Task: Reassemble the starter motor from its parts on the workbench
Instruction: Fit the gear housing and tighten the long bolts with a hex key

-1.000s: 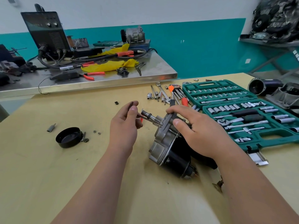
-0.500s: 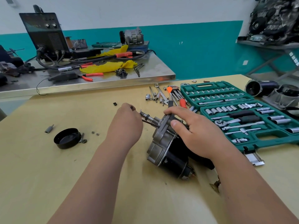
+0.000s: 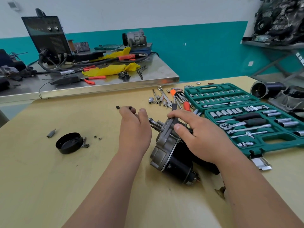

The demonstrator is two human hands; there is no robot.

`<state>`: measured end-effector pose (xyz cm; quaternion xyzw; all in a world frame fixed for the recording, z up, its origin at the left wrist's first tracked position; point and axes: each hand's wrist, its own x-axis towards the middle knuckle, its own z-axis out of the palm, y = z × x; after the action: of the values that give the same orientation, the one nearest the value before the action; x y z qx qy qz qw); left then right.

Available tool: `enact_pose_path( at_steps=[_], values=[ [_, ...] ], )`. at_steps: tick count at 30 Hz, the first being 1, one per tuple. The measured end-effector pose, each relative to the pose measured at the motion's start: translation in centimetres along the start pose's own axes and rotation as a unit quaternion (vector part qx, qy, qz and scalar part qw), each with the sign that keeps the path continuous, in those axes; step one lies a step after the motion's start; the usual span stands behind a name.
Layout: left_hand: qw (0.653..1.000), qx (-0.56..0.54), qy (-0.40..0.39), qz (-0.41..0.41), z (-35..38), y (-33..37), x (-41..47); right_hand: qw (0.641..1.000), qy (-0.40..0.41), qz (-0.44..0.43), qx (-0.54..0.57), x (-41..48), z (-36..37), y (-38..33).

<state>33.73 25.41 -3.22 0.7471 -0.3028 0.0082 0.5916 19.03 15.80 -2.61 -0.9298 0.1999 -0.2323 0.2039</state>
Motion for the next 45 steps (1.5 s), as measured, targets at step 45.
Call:
enact_pose_path(
  at_steps=[45],
  values=[
    [0.917,-0.295,0.116,-0.243,1.0,1.6,2.0,1.0,0.003,-0.027,-0.002,0.3,0.2,0.1]
  ],
)
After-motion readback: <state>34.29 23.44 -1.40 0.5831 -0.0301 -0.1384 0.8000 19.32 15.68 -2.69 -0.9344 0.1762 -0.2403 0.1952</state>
